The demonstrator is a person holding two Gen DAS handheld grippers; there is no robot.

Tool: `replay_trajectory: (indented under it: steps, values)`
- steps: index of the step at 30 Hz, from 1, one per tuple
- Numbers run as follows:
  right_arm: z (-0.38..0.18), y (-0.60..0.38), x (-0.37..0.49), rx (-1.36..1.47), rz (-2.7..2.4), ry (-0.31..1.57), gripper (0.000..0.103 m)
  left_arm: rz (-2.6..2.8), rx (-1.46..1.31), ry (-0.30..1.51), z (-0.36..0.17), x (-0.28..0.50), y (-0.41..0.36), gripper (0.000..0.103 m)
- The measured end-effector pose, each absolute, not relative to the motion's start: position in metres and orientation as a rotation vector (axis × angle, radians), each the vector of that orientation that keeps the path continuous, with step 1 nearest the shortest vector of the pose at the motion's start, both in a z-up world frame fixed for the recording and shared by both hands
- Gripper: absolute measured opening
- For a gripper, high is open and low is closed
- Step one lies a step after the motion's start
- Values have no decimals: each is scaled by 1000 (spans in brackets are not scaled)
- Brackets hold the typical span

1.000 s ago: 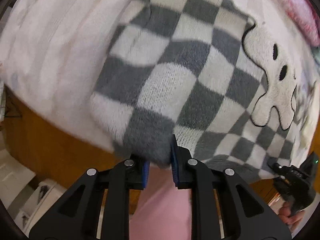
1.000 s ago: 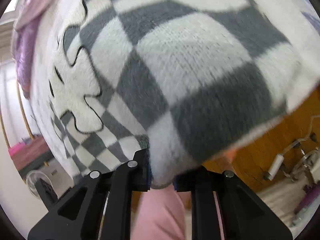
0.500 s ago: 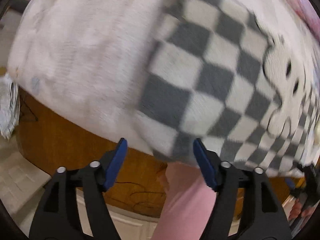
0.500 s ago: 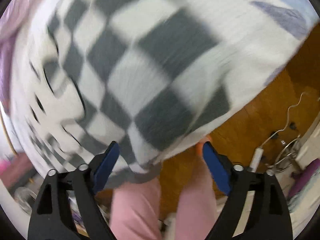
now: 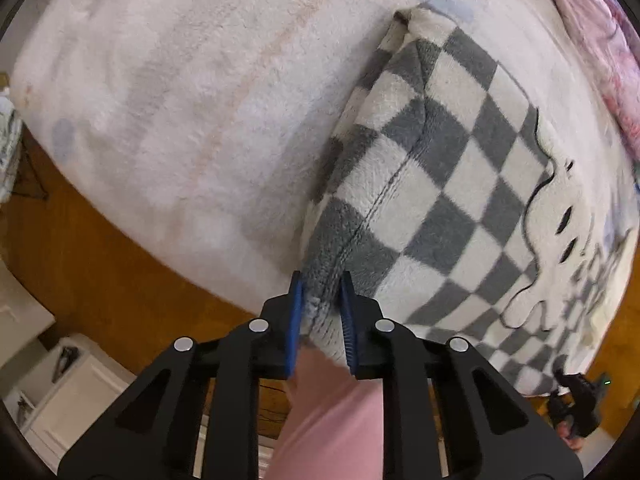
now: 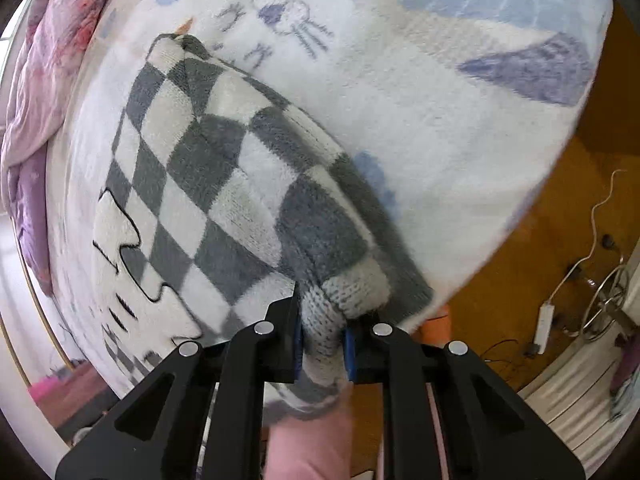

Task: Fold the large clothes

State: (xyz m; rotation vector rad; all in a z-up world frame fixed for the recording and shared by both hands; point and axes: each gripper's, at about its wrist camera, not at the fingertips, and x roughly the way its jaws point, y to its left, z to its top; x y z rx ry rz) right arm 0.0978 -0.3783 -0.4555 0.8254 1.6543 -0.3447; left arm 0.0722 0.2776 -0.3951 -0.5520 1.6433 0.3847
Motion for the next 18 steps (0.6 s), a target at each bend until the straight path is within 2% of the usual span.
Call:
replay_trajectory:
  steps: [3, 6, 7, 8, 9, 10, 11, 13, 16, 18]
  values:
    - [-498, -368, 106, 747, -402, 1732, 14, 426, -442, 1694, -430, 82, 262, 17]
    - [-501, -361, 119, 669, -453, 1788, 20, 463, -363, 1736, -441, 98, 256, 30]
    - [-494, -359, 123, 632, -448, 1808, 27, 477, -344, 1746, -434, 102, 255, 42]
    - [-484, -358, 125, 601, -442, 1806, 45, 483, -331, 1747, -428, 106, 251, 48]
    - [-477, -347, 129, 579, -453, 1801, 59, 481, -309, 1745, -417, 110, 250, 62]
    - [-469, -338, 129, 552, -480, 1790, 86, 477, -278, 1740, -407, 113, 250, 69]
    - [-457, -340, 127, 527, -520, 1774, 91, 478, -250, 1735, -401, 117, 251, 70]
    - [-431, -345, 131, 568, -542, 1715, 91, 492, -181, 1723, -385, 123, 253, 71]
    - [-403, -343, 156, 621, -467, 1644, 92, 463, -236, 1710, -370, 143, 257, 72]
    - [-390, -346, 173, 593, -435, 1645, 92, 429, -295, 1691, -379, 114, 247, 73]
